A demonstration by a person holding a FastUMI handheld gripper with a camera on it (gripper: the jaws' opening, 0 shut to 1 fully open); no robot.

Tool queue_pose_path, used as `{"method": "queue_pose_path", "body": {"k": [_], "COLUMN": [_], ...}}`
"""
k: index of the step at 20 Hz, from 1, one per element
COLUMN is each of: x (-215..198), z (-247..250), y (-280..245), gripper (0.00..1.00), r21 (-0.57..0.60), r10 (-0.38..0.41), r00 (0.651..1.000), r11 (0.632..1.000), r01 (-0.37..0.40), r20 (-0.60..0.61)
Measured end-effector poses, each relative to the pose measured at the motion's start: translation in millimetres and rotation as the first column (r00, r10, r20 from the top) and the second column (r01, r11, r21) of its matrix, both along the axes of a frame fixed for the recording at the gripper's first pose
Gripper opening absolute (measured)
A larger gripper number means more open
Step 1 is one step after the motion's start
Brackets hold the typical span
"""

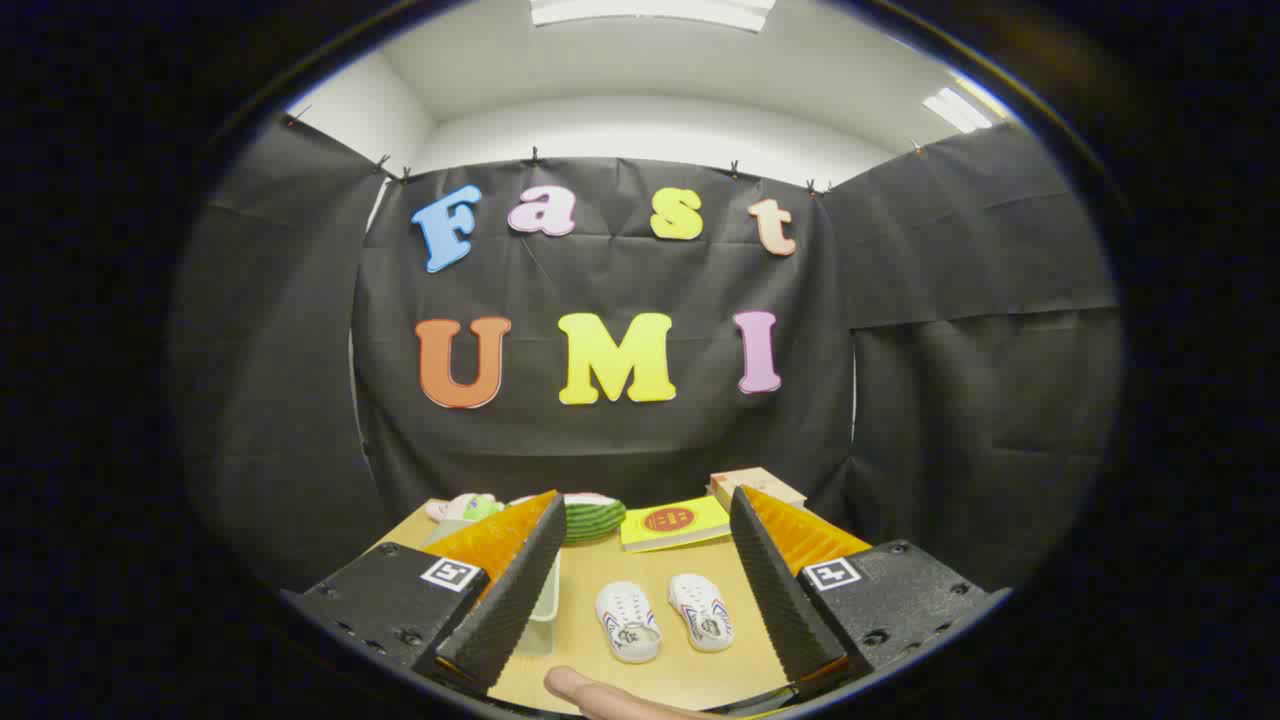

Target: Open the storage box then place both shoes into the box .Put the left shoe in first, then the right shoe, with the right side of both shoes facing outward in a uniform manner.

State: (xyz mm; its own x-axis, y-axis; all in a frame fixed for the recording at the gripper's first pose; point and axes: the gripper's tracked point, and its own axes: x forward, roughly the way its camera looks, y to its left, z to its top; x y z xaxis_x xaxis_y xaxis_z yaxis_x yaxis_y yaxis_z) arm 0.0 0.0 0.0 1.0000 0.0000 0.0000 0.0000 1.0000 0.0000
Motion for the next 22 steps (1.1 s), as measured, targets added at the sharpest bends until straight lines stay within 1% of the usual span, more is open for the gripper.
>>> {"method": "queue_pose_path", "body": {"k": [5,11,22], "x": [-3,0,8], "z": [3,-9,-22], "y": [-6,-8,-12], "gripper": [1.00,1.00,1.00], "r21": [0.028,0.013,0.022], "r10": [-0.004,0.002,0.007], "r00": [0.999,1.000,1.000], "r11": [1.000,1.000,1.000], "r01": [0.003,-0.002,-0.006], "r20": [0.035,0.012,-0.012]}}
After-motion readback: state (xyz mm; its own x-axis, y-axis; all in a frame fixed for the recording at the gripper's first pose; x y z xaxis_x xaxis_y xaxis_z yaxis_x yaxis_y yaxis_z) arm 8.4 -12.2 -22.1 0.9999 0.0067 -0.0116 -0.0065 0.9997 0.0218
